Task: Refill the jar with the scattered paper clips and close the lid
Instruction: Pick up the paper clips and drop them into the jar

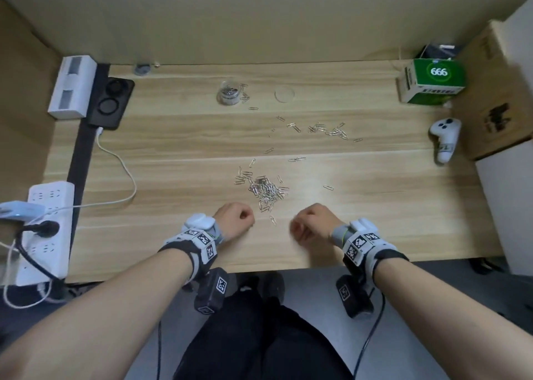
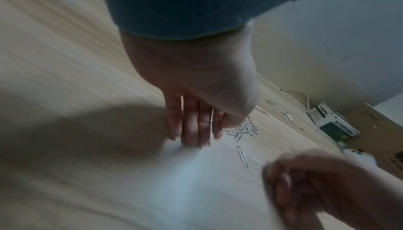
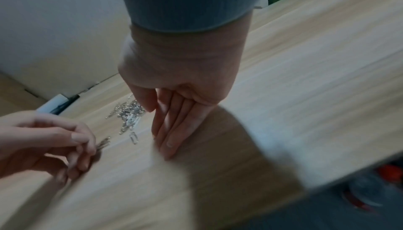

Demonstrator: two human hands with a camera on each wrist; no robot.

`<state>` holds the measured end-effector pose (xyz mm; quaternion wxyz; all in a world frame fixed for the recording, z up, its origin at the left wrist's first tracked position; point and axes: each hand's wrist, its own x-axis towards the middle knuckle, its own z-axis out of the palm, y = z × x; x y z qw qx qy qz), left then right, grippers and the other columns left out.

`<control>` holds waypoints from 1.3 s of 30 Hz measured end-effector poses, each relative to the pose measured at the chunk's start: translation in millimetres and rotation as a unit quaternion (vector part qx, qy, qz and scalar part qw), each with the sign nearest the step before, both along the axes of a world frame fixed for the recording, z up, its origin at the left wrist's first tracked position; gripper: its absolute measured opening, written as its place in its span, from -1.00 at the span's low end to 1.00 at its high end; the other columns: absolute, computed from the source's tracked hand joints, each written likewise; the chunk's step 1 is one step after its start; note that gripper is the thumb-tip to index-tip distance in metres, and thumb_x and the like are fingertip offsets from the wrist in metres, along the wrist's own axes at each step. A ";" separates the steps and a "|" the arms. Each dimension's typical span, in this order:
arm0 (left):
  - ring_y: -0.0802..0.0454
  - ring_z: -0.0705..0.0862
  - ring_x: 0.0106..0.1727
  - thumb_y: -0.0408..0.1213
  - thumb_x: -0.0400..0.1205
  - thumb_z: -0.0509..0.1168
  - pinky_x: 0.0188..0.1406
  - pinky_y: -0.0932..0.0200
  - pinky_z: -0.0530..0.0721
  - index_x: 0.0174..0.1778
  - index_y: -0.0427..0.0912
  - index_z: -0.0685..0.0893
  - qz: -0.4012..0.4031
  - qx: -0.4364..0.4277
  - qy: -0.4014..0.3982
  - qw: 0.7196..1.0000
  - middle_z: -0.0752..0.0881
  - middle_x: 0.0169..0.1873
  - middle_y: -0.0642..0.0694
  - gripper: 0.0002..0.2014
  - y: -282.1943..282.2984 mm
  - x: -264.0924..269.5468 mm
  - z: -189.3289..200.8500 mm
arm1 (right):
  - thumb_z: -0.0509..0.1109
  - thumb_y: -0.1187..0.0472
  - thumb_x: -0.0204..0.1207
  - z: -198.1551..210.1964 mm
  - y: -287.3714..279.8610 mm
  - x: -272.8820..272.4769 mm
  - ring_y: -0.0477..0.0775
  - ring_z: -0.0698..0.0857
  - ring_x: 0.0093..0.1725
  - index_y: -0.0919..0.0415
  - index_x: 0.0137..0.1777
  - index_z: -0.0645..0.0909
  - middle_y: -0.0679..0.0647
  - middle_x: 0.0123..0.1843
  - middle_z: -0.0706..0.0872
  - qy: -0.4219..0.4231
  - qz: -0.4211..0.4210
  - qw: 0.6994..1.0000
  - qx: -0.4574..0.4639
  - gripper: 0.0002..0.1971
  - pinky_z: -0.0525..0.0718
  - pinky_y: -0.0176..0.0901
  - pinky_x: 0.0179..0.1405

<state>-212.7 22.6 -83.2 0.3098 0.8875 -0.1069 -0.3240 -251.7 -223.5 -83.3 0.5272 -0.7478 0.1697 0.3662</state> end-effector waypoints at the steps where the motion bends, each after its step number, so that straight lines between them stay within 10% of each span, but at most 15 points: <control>1: -0.02 0.71 -0.22 -0.24 0.55 0.30 -0.14 0.12 0.61 -0.34 -0.10 0.74 0.010 0.004 0.000 1.000 0.75 -0.36 0.02 -0.82 0.8 -1.1 -1.8 | 0.23 0.40 0.55 -2.0 7.1 6.9 0.25 0.78 -0.36 0.41 -0.22 0.76 0.33 -0.33 0.79 -0.018 -0.001 1.000 0.002 -0.73 0.78 -0.06 -0.32; 12: 0.01 0.75 -0.20 -0.24 0.47 0.43 -0.07 0.12 0.72 -0.26 -0.12 0.79 -0.013 -0.013 0.026 0.999 0.79 -0.30 0.00 -0.94 -2.7 6.8 0.8 | 0.30 0.08 0.36 4.6 16.0 43.4 0.04 0.74 -0.12 0.05 -0.22 0.79 -0.05 -0.25 0.82 -0.154 0.002 0.984 -0.085 -0.79 0.70 0.06 0.09; 16: 0.08 0.66 -0.31 0.04 0.33 0.50 -0.32 0.20 0.56 -0.34 -0.04 0.65 -0.062 0.053 -0.018 0.997 0.68 -0.40 0.12 -0.75 -30.2 17.2 7.0 | 0.29 0.36 0.42 0.4 -23.0 34.0 0.13 0.74 0.10 0.11 -0.07 0.73 0.09 0.01 0.82 -0.190 -0.084 0.966 -0.154 -0.78 0.63 0.06 0.29; 22: -0.09 0.64 -0.24 0.25 0.41 0.42 -0.41 0.12 0.40 -0.28 -0.04 0.54 -0.107 0.122 -0.074 0.984 0.69 -0.32 0.02 -0.58 -57.6 35.4 -4.2 | 0.24 0.18 0.42 -7.1 -52.2 21.1 0.21 0.24 0.66 0.26 0.61 0.36 0.20 0.67 0.32 -0.184 -0.013 0.950 -0.253 -0.31 0.11 -0.12 0.64; 30: -0.06 0.63 -0.24 0.02 0.47 0.38 -0.36 0.14 0.46 -0.29 0.02 0.49 0.017 0.097 -0.142 0.985 0.63 -0.37 0.12 -0.77 -38.4 56.9 -0.9 | 0.35 0.26 0.48 -18.7 -4.0 25.0 0.07 -0.13 0.76 0.21 0.73 0.03 0.11 0.78 -0.08 -0.218 0.088 0.951 -0.204 -0.16 -0.19 -0.21 0.67; 35: 0.00 0.61 -0.03 -0.25 0.47 0.31 -0.08 0.10 0.60 0.05 -0.03 0.57 0.084 0.028 -0.150 0.985 0.59 -0.06 0.03 -0.76 4.1 58.9 -9.9 | 0.27 0.16 0.36 -12.9 27.7 48.1 0.14 0.35 0.63 0.25 0.59 0.40 0.16 0.63 0.40 -0.277 0.043 0.951 -0.130 -0.29 0.21 -0.16 0.64; 39: -0.17 0.48 0.33 -0.35 0.44 0.32 0.40 0.02 0.44 0.45 -0.22 0.46 0.075 0.024 -0.149 0.986 0.50 0.33 -0.17 -0.41 22.6 62.7 -19.0 | 0.32 0.27 0.47 -16.3 20.9 81.5 0.18 0.20 0.70 0.30 0.65 0.28 0.21 0.70 0.26 -0.297 0.010 0.933 -0.203 -0.30 0.01 -0.25 0.64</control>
